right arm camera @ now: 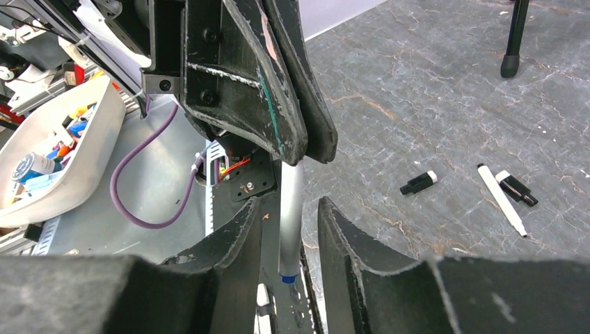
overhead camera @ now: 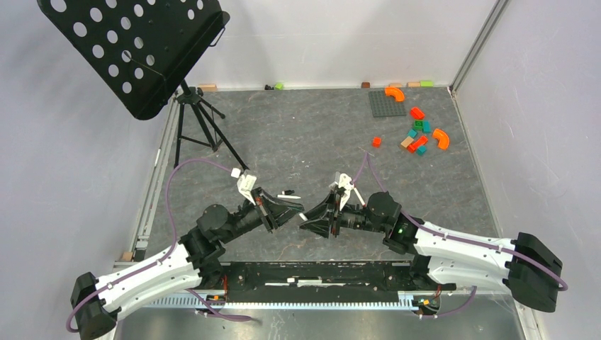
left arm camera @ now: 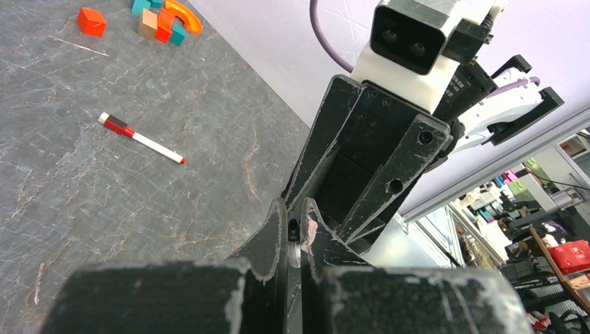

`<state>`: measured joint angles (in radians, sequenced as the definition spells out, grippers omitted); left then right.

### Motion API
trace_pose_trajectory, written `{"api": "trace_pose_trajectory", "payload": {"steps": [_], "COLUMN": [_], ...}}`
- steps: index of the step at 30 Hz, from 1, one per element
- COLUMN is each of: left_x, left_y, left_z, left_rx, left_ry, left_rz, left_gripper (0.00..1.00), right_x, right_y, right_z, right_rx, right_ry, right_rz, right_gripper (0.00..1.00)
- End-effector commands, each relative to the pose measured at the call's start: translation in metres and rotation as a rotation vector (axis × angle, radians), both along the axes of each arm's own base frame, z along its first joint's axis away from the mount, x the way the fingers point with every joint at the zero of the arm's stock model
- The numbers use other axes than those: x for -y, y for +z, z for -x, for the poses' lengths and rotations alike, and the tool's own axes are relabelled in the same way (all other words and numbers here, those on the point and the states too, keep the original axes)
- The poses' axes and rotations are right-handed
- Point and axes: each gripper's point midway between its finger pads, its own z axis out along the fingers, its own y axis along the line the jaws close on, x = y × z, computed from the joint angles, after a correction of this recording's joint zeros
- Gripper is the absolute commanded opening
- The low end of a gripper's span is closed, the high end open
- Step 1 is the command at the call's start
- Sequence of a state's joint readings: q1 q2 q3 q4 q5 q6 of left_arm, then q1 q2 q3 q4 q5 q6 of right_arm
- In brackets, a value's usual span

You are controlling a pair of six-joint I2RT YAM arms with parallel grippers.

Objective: Insert the pens into the pen caps

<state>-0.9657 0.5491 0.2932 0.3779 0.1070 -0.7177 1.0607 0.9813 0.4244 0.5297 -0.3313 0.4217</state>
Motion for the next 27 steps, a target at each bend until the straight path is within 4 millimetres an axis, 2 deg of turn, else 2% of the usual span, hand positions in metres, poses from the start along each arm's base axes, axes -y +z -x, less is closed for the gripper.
{"api": "trace_pose_trajectory", "payload": {"steps": [1,6,12,16,19,20,22,24,27], "left_x": [0.000,0.000,0.000,0.000,-0.001,-0.001,-0.002,-0.006,-0.015], "left_y": [0.012,0.011,0.011,0.012,0.010,0.010,0.010,0.009,0.007], "left_z": [0.002,0.002,0.001,0.001,0.000,0.001,0.002,0.001,-0.002], "left_rx": [0.028,0.027,0.028,0.025,0.023,0.023,0.028,0.027,0.020], "left_ry": [-0.008,-0.009,-0.004,-0.001,0.001,-0.002,-0.002,0.013,0.060], "left_rz": [0.045,0.042,0.042,0.044,0.042,0.043,0.045,0.034,0.008], "left_gripper": [0.02,0.02,0.02,0.02,0.05,0.12,0.41,0.63,0.88], "right_x": [-0.007,-0.009,-0.010,-0.010,-0.009,-0.008,-0.006,-0.002,0.005], "right_y": [0.034,0.034,0.029,0.026,0.025,0.024,0.021,0.015,0.001], "right_z": [-0.003,-0.004,-0.005,-0.005,-0.006,-0.007,-0.010,-0.015,-0.022], "right_rx": [0.053,0.055,0.047,0.046,0.045,0.043,0.042,0.037,0.021], "right_ry": [-0.003,-0.002,0.002,-0.004,-0.014,-0.019,-0.040,-0.073,-0.129], "right_rz": [-0.076,-0.071,-0.059,-0.054,-0.051,-0.049,-0.037,-0.015,0.027], "right_gripper": [0.38,0.31,0.10,0.00,0.00,0.00,0.00,0.00,0.00]}}
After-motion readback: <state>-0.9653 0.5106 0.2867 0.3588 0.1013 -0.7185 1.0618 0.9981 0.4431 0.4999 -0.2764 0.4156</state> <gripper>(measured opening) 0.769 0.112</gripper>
